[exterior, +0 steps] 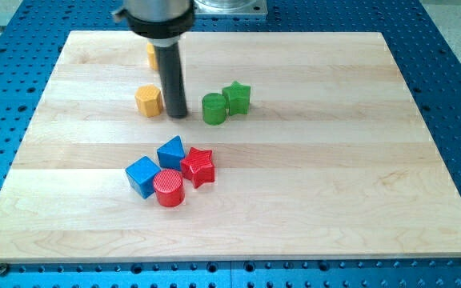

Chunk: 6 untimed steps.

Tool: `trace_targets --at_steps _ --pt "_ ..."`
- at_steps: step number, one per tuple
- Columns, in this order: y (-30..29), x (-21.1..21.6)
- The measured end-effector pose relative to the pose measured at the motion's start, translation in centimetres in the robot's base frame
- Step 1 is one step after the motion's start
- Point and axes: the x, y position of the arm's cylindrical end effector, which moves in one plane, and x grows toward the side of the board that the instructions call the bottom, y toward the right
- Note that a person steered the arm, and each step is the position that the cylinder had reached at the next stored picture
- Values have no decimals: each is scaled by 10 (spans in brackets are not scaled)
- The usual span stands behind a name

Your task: Separate the green blocks from each other

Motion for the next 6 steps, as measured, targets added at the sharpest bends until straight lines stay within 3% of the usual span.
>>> trace_targets --at_steps 4,6 --pt "142 44" --pt "119 -41"
